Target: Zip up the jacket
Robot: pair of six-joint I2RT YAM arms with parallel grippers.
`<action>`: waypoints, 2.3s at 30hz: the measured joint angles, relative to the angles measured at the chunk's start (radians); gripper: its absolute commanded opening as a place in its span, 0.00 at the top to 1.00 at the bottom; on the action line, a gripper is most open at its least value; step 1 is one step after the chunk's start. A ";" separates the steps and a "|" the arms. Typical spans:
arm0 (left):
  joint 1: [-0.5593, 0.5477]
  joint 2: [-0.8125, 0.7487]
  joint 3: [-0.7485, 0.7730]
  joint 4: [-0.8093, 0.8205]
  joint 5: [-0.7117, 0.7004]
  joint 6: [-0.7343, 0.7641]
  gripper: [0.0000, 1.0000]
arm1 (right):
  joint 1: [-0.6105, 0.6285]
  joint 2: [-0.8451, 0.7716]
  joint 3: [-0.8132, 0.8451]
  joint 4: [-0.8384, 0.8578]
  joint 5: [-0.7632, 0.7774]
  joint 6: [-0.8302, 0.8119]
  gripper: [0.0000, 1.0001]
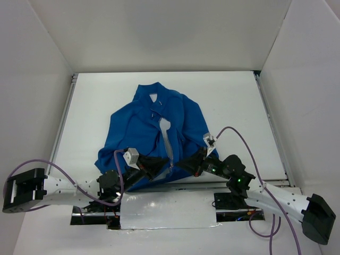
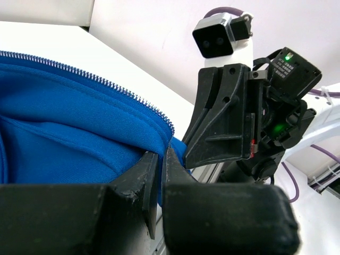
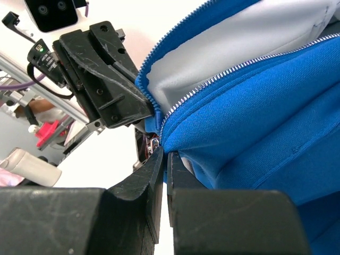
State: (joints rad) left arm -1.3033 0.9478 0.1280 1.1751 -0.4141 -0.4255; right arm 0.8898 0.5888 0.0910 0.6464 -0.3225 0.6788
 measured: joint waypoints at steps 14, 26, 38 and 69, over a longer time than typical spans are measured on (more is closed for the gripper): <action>0.000 0.000 -0.004 0.016 0.007 -0.023 1.00 | 0.000 -0.034 -0.030 0.031 0.039 -0.016 1.00; 0.004 0.016 -0.004 0.015 0.014 -0.023 1.00 | 0.000 -0.040 -0.031 0.030 0.047 -0.021 1.00; 0.005 0.033 -0.004 0.017 0.028 -0.024 1.00 | 0.000 -0.029 -0.031 0.033 0.051 -0.027 1.00; 0.089 -0.069 -0.020 -0.076 0.200 -0.076 1.00 | -0.008 0.033 0.113 -0.119 -0.025 -0.156 1.00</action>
State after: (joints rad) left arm -1.2144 0.8783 0.1078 1.0992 -0.2138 -0.5014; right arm 0.8814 0.6220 0.2035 0.5270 -0.3473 0.5232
